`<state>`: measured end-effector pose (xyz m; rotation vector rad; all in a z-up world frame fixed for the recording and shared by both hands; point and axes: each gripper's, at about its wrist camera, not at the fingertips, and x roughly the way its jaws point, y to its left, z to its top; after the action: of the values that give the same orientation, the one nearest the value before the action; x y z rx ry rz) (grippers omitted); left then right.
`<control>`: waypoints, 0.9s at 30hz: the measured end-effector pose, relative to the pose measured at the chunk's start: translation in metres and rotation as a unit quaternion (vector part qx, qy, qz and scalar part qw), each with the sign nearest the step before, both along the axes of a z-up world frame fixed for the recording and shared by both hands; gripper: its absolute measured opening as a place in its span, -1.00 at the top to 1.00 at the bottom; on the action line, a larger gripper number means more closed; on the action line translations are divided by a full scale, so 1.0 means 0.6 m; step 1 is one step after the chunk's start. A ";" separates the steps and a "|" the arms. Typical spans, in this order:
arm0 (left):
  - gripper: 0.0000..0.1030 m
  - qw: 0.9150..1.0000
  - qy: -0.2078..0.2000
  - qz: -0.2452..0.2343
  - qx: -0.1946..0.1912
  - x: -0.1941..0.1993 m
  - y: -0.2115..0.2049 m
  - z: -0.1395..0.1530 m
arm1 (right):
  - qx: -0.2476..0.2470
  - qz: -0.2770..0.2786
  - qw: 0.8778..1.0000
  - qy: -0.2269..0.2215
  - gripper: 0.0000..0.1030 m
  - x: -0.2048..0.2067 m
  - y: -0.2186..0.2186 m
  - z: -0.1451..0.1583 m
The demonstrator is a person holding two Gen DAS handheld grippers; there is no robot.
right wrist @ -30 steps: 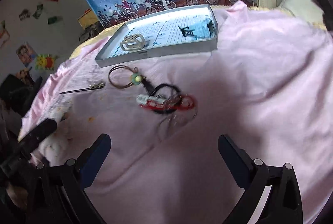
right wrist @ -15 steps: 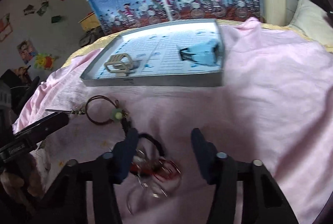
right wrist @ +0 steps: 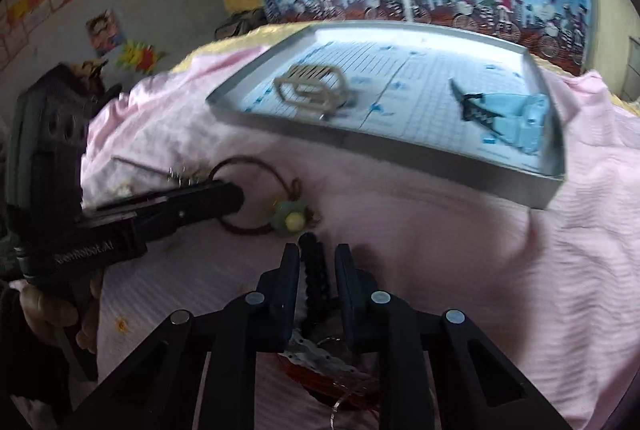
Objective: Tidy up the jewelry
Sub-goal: 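Grasp yellow-bead hair tie with left tool while right tool grasps black beaded strap, then carry hair tie into tray with left tool while right tool drops black strap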
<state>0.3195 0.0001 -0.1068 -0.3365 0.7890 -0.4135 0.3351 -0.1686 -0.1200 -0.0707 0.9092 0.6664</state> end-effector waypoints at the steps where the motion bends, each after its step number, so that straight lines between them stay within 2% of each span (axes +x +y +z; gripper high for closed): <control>1: 0.44 1.000 -0.005 0.000 -0.002 -0.003 0.000 0.000 | -0.006 0.005 1.000 0.003 0.66 0.001 0.003 -0.004; 5: 0.71 1.000 -0.007 0.003 0.003 -0.006 -0.003 -0.003 | -0.024 0.008 1.000 0.014 0.66 0.009 0.009 -0.014; 10: 0.91 1.000 -0.017 -0.001 0.012 -0.012 -0.013 -0.005 | -0.016 -0.015 0.999 0.027 0.73 0.015 0.005 -0.024; 14: 0.94 0.999 -0.024 0.002 0.023 -0.014 -0.022 -0.006 | -0.009 -0.019 1.000 0.022 0.75 0.011 0.005 -0.022; 23: 0.95 0.998 -0.042 0.021 0.045 -0.022 -0.029 0.002 | 0.066 -0.056 0.996 0.022 0.75 0.016 -0.020 -0.002; 27: 0.95 0.995 -0.031 0.047 0.087 -0.019 -0.046 0.013 | 0.117 -0.078 0.990 0.018 0.75 0.025 -0.051 0.012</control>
<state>0.3080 -0.0274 -0.0992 -0.1972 0.7391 -0.2635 0.3498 -0.1990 -0.1127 0.2204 0.8567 0.6246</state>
